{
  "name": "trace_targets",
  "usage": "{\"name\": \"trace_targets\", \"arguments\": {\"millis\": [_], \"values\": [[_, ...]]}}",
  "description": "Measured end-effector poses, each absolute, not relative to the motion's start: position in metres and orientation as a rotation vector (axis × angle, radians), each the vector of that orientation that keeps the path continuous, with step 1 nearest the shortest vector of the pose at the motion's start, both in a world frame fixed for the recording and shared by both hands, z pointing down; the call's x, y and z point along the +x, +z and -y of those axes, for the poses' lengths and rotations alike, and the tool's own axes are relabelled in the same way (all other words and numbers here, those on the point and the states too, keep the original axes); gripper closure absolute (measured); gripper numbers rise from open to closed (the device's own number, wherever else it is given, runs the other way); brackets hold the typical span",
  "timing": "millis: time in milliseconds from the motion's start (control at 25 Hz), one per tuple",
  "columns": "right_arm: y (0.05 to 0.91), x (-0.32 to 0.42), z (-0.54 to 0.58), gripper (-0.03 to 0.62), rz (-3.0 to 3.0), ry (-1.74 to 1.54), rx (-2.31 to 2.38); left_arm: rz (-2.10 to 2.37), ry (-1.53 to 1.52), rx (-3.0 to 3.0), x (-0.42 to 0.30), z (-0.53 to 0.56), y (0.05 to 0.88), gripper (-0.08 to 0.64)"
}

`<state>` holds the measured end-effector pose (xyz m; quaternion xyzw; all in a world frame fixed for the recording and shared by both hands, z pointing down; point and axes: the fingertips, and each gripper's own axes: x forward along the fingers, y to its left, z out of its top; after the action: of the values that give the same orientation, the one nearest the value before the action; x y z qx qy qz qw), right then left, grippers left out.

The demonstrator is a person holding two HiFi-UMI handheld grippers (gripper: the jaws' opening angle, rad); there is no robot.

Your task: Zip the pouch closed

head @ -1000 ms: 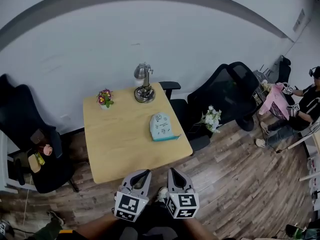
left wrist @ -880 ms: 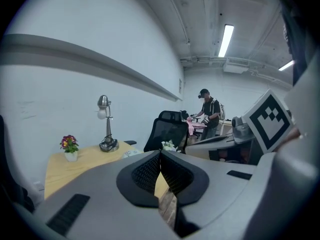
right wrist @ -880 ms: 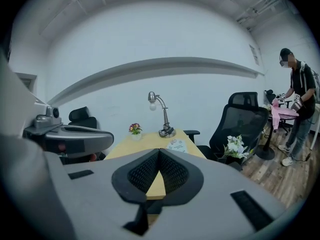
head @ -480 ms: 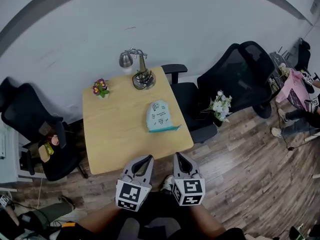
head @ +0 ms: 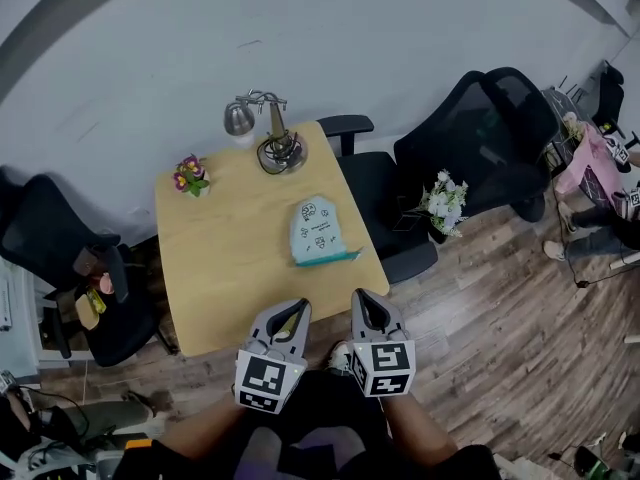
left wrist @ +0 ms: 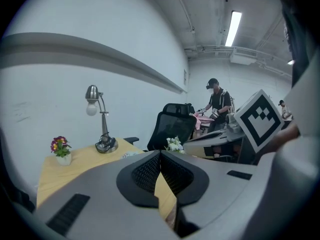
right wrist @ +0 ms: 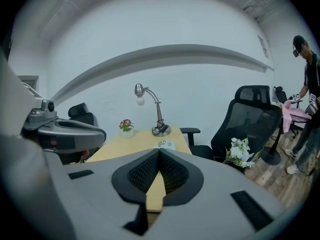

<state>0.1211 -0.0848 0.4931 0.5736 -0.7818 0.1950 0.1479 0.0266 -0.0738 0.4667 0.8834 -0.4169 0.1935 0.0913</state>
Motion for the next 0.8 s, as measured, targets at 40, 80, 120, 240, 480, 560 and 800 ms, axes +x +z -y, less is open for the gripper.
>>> {"name": "trace_targets", "arguments": {"millis": [40,80,120,240,480,560,800], "values": [[0.491,0.120,0.090,0.577,2.235,0.559,1.664,1.224,0.567,2.640,0.025,0.082,0.464,0.549],[0.489,0.119,0.093,0.577,2.220,0.558,1.679,1.207,0.558,2.658,0.024,0.089,0.461,0.549],[0.487,0.118,0.096,0.577,2.204,0.558,1.691,1.186,0.547,2.674,0.024,0.095,0.459,0.549],[0.487,0.120,0.103,0.577,2.141,0.543,1.702,1.118,0.514,2.707,0.026,0.110,0.456,0.549],[0.496,0.118,0.115,0.577,2.012,0.451,1.657,1.009,0.505,2.727,0.019,0.127,0.471,0.549],[0.503,0.120,0.117,0.577,1.964,0.410,1.631,0.974,0.483,2.728,0.018,0.129,0.475,0.549],[0.531,0.133,0.120,0.575,1.892,0.386,1.547,0.956,0.516,2.732,0.018,0.135,0.493,0.549]]}}
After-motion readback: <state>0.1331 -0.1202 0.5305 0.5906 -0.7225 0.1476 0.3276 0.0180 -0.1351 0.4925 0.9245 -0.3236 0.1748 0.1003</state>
